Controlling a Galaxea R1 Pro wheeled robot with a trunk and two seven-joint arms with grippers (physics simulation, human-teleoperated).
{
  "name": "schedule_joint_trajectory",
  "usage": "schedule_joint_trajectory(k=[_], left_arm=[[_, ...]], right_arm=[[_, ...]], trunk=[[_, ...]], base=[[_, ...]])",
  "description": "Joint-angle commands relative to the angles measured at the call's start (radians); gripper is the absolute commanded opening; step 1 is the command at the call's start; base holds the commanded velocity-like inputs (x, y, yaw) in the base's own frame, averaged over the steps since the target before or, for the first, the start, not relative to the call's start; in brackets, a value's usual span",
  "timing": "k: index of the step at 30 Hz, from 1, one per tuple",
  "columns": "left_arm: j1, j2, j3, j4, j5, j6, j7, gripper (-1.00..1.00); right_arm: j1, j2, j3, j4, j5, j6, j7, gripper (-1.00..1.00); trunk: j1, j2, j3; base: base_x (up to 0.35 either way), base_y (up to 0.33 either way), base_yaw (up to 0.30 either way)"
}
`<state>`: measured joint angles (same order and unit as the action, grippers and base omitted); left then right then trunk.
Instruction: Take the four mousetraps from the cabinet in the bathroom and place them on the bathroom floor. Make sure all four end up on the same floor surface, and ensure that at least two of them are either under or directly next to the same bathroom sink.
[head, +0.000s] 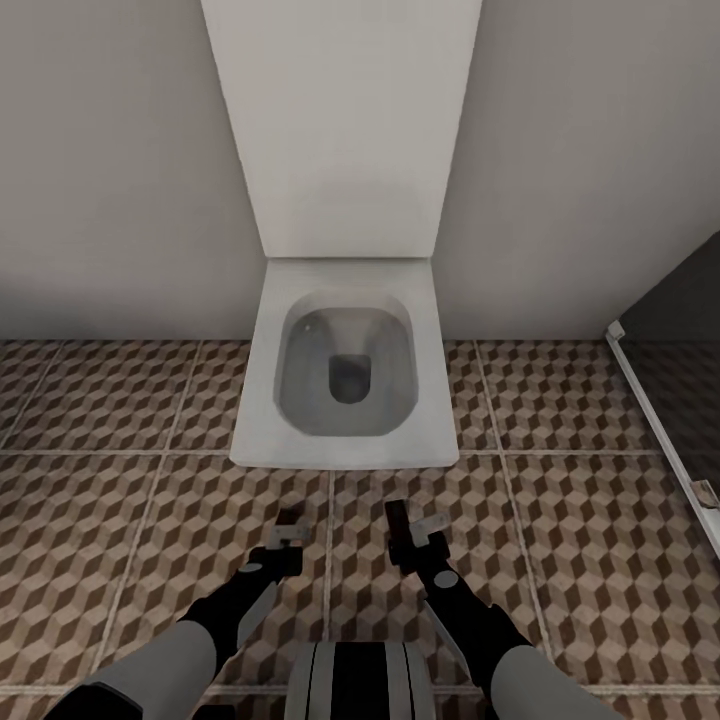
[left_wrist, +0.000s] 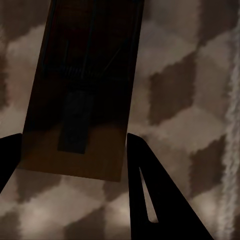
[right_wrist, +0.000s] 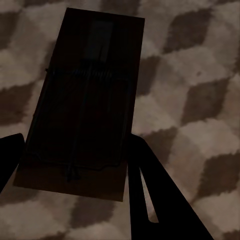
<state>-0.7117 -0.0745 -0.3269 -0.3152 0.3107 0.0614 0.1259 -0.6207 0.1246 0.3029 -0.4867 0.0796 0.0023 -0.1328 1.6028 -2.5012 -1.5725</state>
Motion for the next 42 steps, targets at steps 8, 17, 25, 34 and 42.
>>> schedule_joint_trajectory(k=[8, 17, 25, 34, 42], left_arm=[[0.001, 0.001, -0.01, 0.011, 0.005, 0.003, 0.009, -1.0], [0.003, 0.002, -0.043, 0.013, 0.005, 0.003, 0.01, -1.0], [0.004, 0.002, -0.053, 0.014, 0.005, 0.003, 0.011, -1.0], [0.009, 0.002, -0.054, 0.023, 0.005, 0.001, 0.009, -1.0], [0.014, 0.002, -0.055, 0.036, 0.005, -0.022, 0.009, -1.0]], right_arm=[[-0.001, 0.0, 0.004, 0.002, 0.005, -0.001, -0.002, -1.0], [-0.001, 0.0, 0.005, 0.002, 0.005, -0.021, -0.002, -1.0], [-0.001, -0.002, 0.005, 0.002, 0.005, -0.031, -0.002, -1.0], [-0.001, -0.002, 0.005, 0.03, 0.005, -0.043, -0.002, -1.0], [-0.001, -0.002, 0.005, 0.043, 0.005, -0.071, -0.002, -1.0]], trunk=[[0.0, 0.0, 0.0], [0.0, 0.0, 0.0], [0.0, 0.0, 0.0], [0.0, 0.0, 0.0], [0.0, 0.0, 0.0]], base=[[0.0, 0.0, 0.0], [0.0, 0.0, 0.0], [0.0, 0.0, 0.0], [0.0, 0.0, 0.0], [0.0, 0.0, 0.0]])
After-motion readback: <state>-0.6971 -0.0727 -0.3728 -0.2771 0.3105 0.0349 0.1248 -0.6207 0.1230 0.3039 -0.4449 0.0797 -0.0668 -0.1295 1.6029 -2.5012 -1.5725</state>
